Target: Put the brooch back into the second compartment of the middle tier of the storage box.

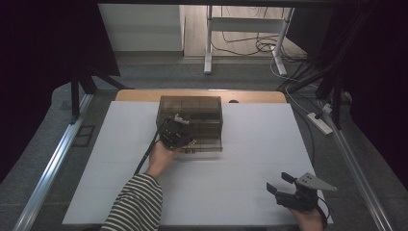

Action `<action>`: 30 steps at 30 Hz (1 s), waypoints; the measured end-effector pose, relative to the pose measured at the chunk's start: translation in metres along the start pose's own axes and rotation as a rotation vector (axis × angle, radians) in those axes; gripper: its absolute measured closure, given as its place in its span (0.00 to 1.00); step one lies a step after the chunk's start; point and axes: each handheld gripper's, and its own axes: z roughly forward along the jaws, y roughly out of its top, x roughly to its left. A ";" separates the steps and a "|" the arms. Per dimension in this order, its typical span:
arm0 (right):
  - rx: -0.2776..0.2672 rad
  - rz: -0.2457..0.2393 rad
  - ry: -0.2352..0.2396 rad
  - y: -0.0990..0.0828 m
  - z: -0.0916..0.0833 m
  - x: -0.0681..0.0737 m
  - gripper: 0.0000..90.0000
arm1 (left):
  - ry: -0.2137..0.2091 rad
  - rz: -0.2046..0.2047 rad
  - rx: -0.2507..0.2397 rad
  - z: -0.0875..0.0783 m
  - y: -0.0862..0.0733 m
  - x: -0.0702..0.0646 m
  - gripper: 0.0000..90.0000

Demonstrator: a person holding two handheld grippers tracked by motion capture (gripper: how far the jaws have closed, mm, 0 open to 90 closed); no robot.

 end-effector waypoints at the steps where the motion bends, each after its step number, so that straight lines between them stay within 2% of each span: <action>1: 0.000 0.001 0.000 0.000 0.000 0.000 0.25 | 0.002 0.000 -0.001 -0.001 0.000 0.000 0.77; 6: 0.000 0.003 0.000 0.000 0.000 0.000 0.25 | 0.013 -0.007 -0.001 -0.006 0.000 0.000 0.68; 14: 0.001 0.002 -0.001 0.000 0.000 0.000 0.25 | 0.019 -0.022 -0.016 -0.016 -0.002 0.002 0.59; 21: 0.001 0.002 -0.001 0.000 0.000 0.000 0.25 | 0.040 -0.019 -0.028 -0.025 -0.004 0.001 0.51; 30: 0.001 0.005 0.000 0.000 0.001 0.000 0.25 | 0.031 -0.047 -0.065 -0.036 -0.012 0.005 0.45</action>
